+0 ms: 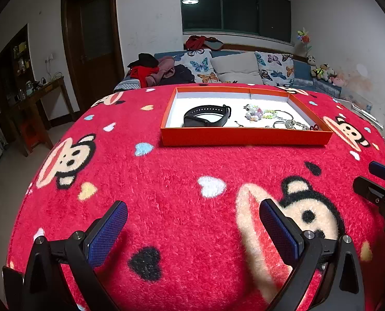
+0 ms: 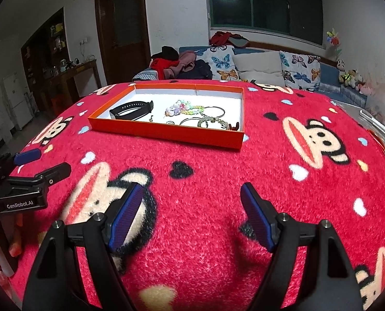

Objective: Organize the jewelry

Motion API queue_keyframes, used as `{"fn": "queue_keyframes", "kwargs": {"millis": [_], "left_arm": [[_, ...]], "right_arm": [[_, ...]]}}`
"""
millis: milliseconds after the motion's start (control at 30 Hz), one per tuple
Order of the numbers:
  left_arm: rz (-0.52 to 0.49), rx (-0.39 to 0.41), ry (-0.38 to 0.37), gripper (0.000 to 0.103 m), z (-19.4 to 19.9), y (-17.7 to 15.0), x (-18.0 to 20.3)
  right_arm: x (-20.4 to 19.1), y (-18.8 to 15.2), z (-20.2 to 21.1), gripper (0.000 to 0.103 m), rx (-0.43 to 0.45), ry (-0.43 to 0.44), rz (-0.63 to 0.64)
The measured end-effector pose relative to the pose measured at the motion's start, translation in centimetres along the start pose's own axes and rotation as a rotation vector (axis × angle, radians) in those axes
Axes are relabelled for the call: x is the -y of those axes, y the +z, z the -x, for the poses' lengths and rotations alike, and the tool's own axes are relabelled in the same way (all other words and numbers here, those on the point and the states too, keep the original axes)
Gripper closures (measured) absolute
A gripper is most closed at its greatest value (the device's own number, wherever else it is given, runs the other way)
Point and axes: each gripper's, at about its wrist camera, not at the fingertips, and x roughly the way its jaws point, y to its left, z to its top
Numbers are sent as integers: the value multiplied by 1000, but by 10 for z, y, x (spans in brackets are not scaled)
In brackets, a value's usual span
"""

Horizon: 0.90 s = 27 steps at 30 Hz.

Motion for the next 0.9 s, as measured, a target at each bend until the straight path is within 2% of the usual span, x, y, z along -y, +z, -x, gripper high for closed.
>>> {"fn": "queue_keyframes", "kwargs": {"millis": [900], "left_arm": [[-3, -20, 1, 0, -4, -1, 4]], "right_arm": [[-4, -1, -2, 24, -13, 4, 9]]}}
